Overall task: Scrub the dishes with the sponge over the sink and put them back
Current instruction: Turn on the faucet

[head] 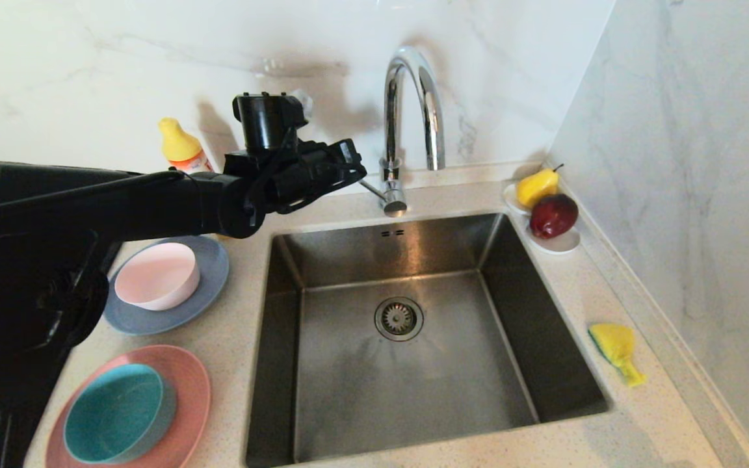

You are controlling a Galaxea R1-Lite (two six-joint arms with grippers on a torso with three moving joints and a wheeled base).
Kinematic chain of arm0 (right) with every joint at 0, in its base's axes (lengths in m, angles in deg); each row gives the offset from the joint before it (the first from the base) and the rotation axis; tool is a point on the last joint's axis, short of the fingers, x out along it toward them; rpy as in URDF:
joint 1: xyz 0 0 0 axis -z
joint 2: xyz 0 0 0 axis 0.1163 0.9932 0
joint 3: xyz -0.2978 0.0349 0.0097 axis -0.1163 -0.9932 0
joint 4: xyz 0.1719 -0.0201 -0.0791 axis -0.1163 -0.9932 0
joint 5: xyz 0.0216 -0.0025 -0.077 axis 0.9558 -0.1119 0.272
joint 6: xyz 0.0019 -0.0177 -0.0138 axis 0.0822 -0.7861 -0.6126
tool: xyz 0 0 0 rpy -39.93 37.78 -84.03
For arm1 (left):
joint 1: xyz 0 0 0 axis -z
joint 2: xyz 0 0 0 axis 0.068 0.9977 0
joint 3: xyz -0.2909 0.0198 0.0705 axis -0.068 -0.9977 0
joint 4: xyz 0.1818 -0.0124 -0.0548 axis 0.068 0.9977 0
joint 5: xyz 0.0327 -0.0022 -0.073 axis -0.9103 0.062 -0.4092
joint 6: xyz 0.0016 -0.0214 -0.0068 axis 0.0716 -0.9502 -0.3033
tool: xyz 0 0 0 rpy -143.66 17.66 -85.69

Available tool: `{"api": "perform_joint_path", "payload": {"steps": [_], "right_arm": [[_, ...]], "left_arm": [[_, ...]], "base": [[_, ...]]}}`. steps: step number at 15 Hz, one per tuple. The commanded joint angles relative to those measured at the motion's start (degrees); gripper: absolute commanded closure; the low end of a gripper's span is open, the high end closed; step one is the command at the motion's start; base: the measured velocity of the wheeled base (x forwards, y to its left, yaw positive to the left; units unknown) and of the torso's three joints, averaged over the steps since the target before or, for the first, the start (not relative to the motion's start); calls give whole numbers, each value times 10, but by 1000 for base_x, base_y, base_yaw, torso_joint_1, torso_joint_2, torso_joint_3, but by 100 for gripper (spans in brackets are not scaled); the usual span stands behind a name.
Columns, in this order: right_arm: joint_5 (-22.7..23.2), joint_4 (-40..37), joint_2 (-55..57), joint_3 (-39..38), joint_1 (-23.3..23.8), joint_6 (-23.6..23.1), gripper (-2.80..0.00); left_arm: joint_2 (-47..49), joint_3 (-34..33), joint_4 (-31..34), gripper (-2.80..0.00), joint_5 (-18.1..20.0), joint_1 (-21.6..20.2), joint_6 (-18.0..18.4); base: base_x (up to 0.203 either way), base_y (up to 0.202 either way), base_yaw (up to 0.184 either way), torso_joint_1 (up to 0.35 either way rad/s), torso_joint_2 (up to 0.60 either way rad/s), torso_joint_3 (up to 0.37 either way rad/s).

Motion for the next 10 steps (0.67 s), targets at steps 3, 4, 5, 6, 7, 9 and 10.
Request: {"api": "perform_joint_path", "payload": {"steps": [3, 4, 5, 6, 7, 9, 10], "right_arm": [[0, 0, 0, 0, 0, 0, 0], [0, 0, 0, 0, 0, 0, 0], [0, 0, 0, 0, 0, 0, 0], [0, 0, 0, 0, 0, 0, 0], [0, 0, 0, 0, 0, 0, 0], [0, 0, 0, 0, 0, 0, 0], [0, 0, 0, 0, 0, 0, 0]], "left_arm": [[51, 45, -5, 0, 2, -3, -6], [55, 45, -6, 0, 11, -4, -7], [57, 45, -8, 0, 22, -5, -7], [59, 45, -9, 0, 23, -5, -7], [61, 45, -9, 0, 25, -5, -7], [69, 45, -9, 0, 25, -5, -7], [72, 45, -10, 0, 24, -5, -7]], "base": [[0, 0, 0, 0, 0, 0], [0, 0, 0, 0, 0, 0], [0, 0, 0, 0, 0, 0], [0, 0, 0, 0, 0, 0], [0, 0, 0, 0, 0, 0], [0, 0, 0, 0, 0, 0], [0, 0, 0, 0, 0, 0]]}}
